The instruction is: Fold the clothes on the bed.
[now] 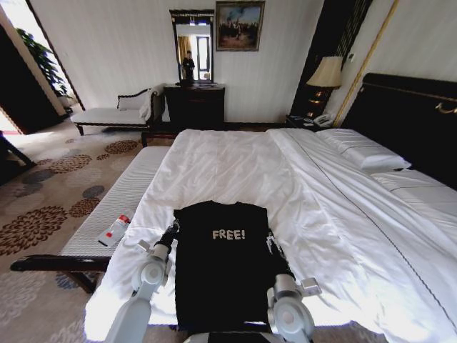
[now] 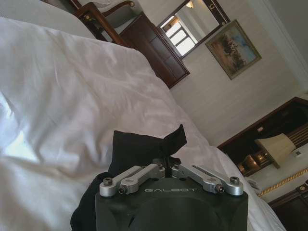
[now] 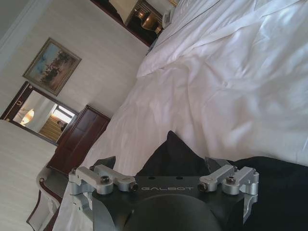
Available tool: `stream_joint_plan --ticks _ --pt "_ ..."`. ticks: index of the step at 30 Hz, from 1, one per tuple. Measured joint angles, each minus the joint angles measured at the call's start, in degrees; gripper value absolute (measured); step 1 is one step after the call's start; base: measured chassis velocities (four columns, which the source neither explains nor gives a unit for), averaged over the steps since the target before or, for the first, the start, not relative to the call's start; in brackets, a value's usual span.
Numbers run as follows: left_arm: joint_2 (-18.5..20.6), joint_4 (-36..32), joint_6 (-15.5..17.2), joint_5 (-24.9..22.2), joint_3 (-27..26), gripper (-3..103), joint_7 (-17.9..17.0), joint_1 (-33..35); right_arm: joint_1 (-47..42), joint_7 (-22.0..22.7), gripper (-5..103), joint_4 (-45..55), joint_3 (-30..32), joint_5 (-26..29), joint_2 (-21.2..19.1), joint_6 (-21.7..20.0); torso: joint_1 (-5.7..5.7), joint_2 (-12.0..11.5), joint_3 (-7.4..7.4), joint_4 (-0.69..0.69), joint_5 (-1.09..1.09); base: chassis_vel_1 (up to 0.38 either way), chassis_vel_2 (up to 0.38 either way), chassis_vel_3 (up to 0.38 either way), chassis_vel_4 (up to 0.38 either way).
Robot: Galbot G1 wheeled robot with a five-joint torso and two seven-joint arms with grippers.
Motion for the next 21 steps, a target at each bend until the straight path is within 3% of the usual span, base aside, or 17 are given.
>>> stream_joint_plan --ticks 21 --pt "-3.7 7.0 -1.0 1.8 5.0 1 0.1 -4.2 -0.7 -0.2 100 -0.4 -1.0 -1.0 0.5 0.1 0.00 0.0 0.00 0.00 0.00 0.000 0.000 0.000 0.000"
